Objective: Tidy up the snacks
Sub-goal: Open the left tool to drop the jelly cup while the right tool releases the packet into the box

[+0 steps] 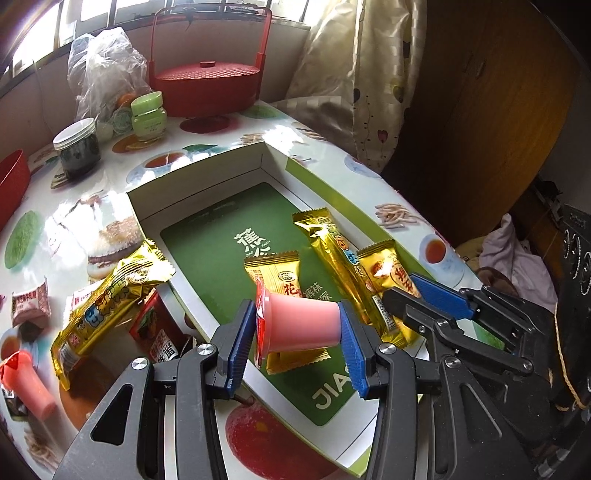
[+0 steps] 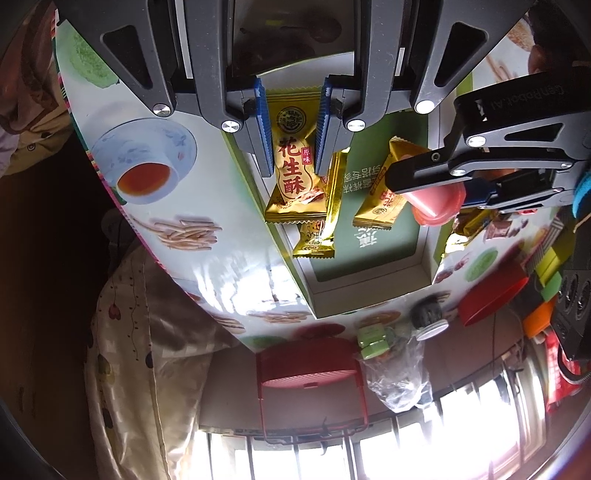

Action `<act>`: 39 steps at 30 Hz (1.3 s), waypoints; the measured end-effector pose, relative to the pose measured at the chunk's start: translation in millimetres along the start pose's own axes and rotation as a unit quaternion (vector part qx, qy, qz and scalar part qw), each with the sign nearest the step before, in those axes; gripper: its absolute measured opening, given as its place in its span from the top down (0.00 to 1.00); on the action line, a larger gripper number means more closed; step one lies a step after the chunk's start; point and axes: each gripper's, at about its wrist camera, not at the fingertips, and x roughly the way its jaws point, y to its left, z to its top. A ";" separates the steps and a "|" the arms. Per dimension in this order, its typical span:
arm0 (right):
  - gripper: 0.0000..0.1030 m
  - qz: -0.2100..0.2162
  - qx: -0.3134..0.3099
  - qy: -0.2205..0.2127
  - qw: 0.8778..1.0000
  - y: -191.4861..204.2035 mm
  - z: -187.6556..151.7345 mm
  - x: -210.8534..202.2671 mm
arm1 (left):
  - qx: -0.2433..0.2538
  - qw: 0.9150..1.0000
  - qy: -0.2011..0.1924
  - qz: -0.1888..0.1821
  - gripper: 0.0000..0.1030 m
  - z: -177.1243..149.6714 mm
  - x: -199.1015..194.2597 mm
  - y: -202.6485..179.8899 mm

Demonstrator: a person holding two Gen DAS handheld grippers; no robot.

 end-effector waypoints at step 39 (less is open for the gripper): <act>0.64 0.004 -0.004 -0.003 1.000 12.3 -2.3 -7.5 | 0.000 1.000 -0.027 0.002 0.52 -4.8 -27.7 0.1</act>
